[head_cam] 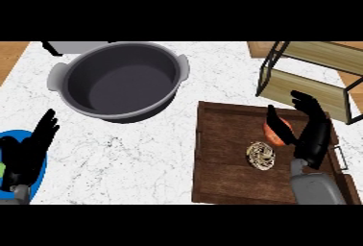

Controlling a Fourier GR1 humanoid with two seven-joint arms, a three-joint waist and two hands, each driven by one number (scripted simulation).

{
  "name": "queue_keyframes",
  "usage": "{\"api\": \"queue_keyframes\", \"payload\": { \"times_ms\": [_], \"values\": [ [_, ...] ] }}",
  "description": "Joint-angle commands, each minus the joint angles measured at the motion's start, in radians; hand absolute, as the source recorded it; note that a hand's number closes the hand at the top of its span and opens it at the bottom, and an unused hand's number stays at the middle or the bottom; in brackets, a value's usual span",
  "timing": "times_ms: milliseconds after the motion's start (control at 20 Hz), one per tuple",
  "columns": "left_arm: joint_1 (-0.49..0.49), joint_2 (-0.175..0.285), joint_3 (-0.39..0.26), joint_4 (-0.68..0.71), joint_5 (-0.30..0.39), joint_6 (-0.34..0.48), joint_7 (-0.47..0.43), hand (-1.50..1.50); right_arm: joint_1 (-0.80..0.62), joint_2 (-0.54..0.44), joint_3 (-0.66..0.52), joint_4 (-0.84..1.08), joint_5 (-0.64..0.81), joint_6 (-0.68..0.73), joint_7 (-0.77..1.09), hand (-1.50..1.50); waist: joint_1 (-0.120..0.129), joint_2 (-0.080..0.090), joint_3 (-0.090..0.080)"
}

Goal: Pick the cupcake from the tray and place it in the tiered shelf

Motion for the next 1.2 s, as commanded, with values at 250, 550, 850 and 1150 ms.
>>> {"api": "queue_keyframes", "payload": {
  "times_ms": [250,550,850,1150],
  "values": [
    [0.0,0.009,0.034,0.006,0.055,-0.062,-0.001,0.0,0.043,0.173,0.113,0.091,0.574,-0.114,0.4,-1.5,-0.003,-0.003,-0.003],
    [0.017,-0.009,0.018,-0.02,0.046,-0.044,0.011,0.0,0.049,0.175,0.091,0.063,0.784,0.224,0.684,-1.5,-0.014,-0.01,-0.004],
    [-0.011,-0.009,0.019,-0.014,0.041,-0.049,0.01,0.0,-0.007,0.175,0.207,0.055,0.737,0.643,0.915,-1.5,0.008,0.0,0.001],
    [0.032,0.002,0.027,-0.049,0.056,-0.072,0.007,0.0,-0.081,0.175,0.222,-0.027,0.695,0.96,1.061,-1.5,0.018,-0.005,0.004]
  ]
}}
